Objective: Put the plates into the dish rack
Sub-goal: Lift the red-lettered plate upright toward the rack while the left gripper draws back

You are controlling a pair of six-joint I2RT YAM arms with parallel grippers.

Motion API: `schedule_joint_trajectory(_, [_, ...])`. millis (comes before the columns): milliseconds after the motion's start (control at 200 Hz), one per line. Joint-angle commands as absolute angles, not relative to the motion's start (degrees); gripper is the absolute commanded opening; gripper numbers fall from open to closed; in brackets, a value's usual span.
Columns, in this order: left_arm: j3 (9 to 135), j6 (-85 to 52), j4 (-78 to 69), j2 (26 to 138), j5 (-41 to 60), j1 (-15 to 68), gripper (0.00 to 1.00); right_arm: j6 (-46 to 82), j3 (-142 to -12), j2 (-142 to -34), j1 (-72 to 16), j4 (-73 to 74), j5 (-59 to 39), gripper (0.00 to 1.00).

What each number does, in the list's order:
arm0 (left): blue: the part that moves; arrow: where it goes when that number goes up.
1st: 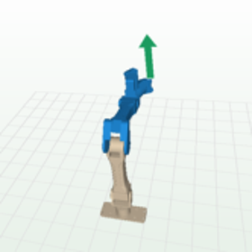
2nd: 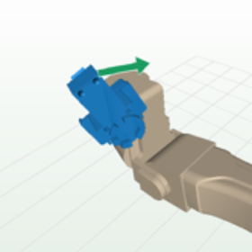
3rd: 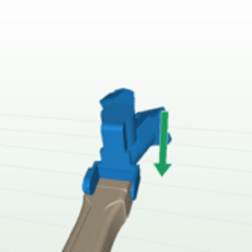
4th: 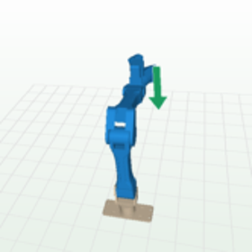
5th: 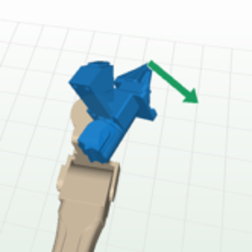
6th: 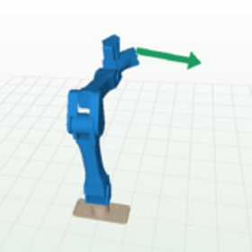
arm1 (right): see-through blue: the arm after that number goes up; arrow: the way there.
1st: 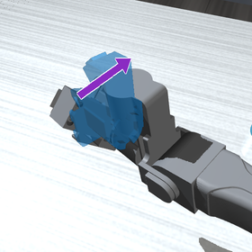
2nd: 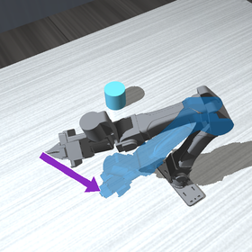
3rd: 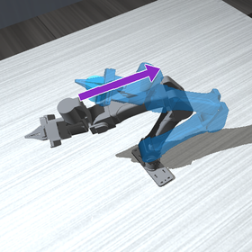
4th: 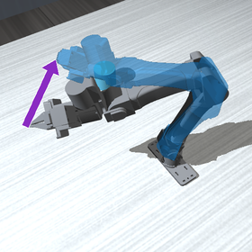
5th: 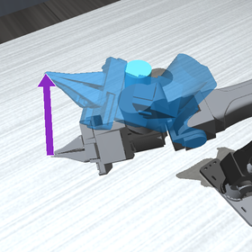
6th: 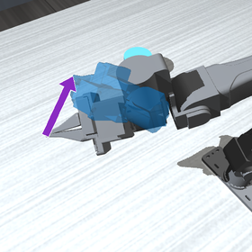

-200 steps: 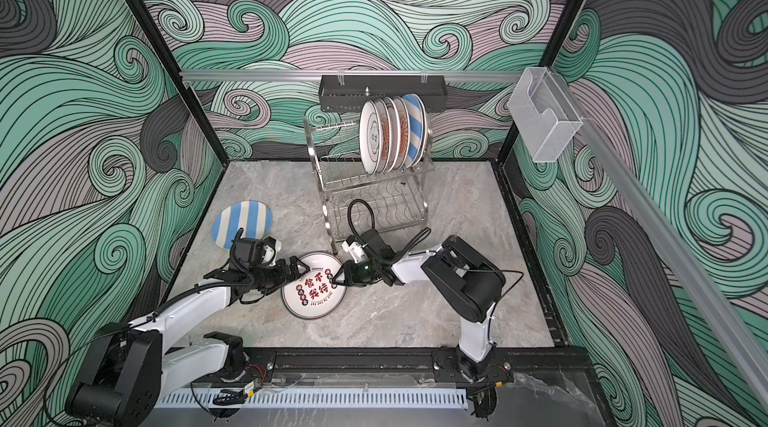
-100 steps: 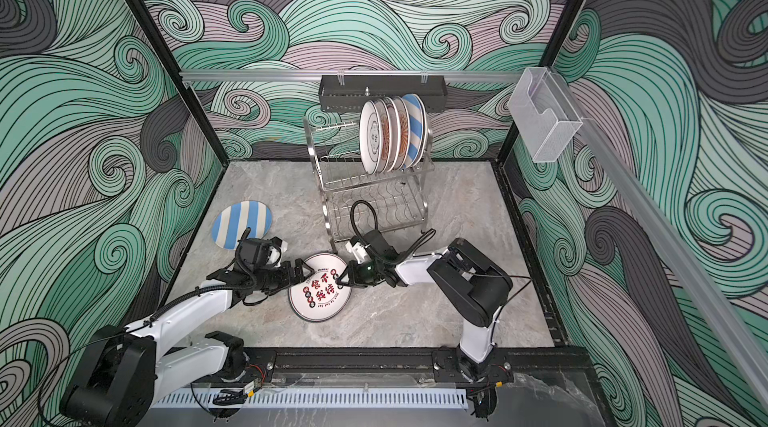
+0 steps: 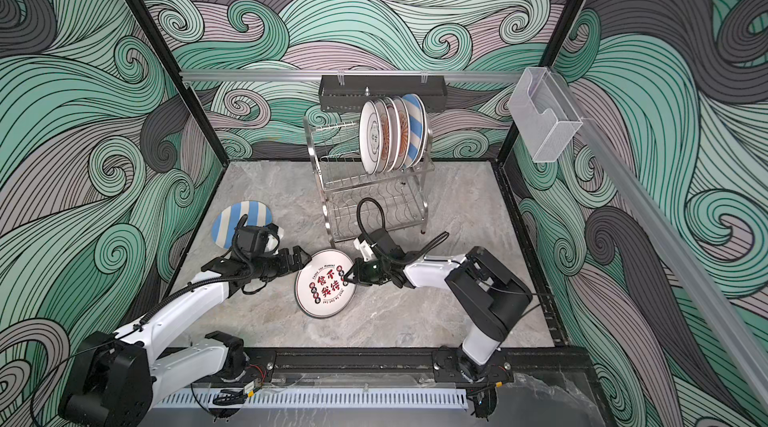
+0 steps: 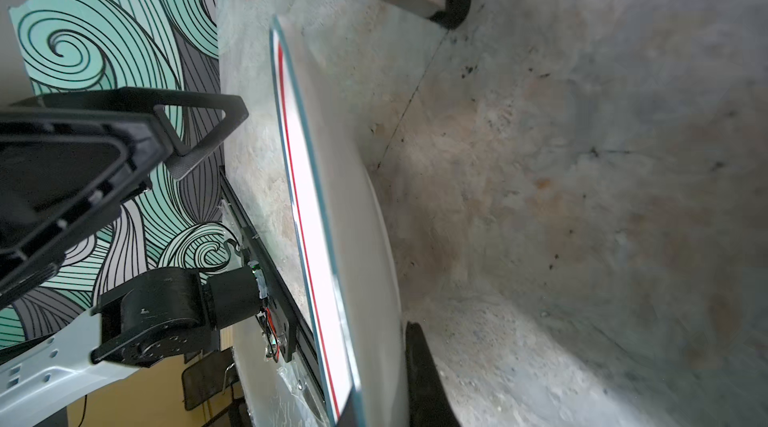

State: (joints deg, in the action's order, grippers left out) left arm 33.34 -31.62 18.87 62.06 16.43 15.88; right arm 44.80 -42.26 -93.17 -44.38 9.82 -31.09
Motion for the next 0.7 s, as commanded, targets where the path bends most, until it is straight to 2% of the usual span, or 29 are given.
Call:
schedule_joint_trajectory(0, [37.4,-29.3,21.4,61.3,12.7,15.3,0.99,41.7,-43.4,-86.1,-43.6,4.8,-28.4,0.01])
schedule_joint_trajectory(240, [40.9,-28.4,19.0,64.3,14.7,13.3,0.99,35.5,-45.6,-68.4,-41.5,-14.4,-20.8,0.00])
schedule_joint_trajectory(415, [41.8,-27.9,17.3,65.5,16.5,12.5,0.99,30.8,-55.9,-56.9,-41.1,-34.1,-9.3,0.00])
schedule_joint_trajectory(545, [42.1,-28.4,16.3,65.7,19.0,12.4,0.99,27.7,-65.6,-55.8,-40.4,-40.8,-2.4,0.00])
schedule_joint_trajectory(696, [42.3,-28.4,16.6,66.6,22.4,12.5,0.99,23.6,-79.5,-61.6,-40.1,-44.0,1.8,0.00])
